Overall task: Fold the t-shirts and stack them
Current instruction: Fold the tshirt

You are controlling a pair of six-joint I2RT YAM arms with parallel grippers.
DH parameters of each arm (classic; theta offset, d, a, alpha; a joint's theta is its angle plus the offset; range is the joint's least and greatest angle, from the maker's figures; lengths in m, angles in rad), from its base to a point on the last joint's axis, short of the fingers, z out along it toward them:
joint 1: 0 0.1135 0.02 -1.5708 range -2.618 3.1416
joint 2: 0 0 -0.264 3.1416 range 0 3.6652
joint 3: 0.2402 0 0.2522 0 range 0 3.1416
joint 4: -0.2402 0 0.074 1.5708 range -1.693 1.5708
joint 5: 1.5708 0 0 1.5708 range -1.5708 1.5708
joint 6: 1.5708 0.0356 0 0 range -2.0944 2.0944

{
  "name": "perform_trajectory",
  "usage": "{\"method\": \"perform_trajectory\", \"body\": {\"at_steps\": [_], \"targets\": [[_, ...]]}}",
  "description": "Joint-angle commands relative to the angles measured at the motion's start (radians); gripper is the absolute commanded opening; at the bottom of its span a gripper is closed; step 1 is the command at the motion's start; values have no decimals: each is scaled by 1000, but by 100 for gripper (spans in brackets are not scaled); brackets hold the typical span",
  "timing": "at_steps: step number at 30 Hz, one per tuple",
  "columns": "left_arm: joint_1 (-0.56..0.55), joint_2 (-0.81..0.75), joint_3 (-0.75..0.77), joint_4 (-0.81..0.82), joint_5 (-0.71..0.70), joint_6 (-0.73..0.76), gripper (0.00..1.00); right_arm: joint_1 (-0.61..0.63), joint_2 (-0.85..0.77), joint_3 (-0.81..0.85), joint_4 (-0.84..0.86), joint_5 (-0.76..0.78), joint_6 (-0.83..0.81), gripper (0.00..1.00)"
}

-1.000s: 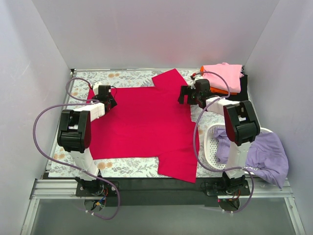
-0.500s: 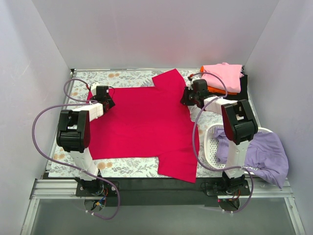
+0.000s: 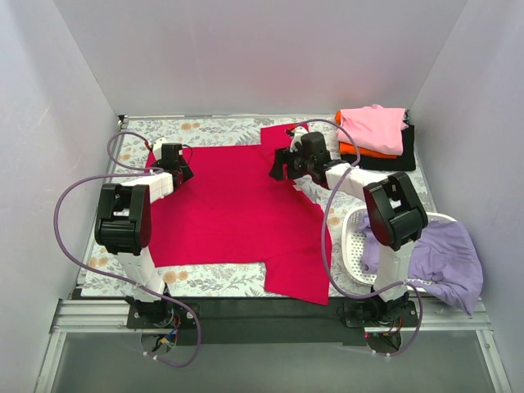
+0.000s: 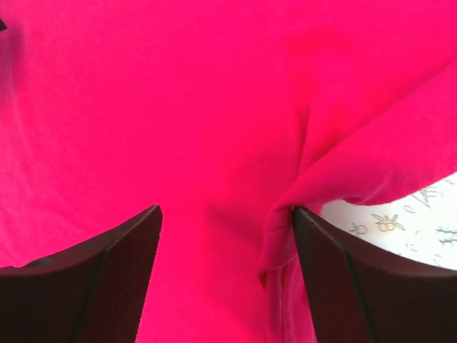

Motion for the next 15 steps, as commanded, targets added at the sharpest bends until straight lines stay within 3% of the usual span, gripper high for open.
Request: {"method": "perform_trajectory", "body": {"at_steps": [1,6,15], "targets": [[4,-2,-9,10,-4,6,47,-13,-70,-10,6,12,-28,68],[4,2,-10,12,-3,6,47,-23,-177,-87,6,195,-48,77],[7,25,2,4,-9,7,47,-147,-128,-81,11,154,44,78]]}}
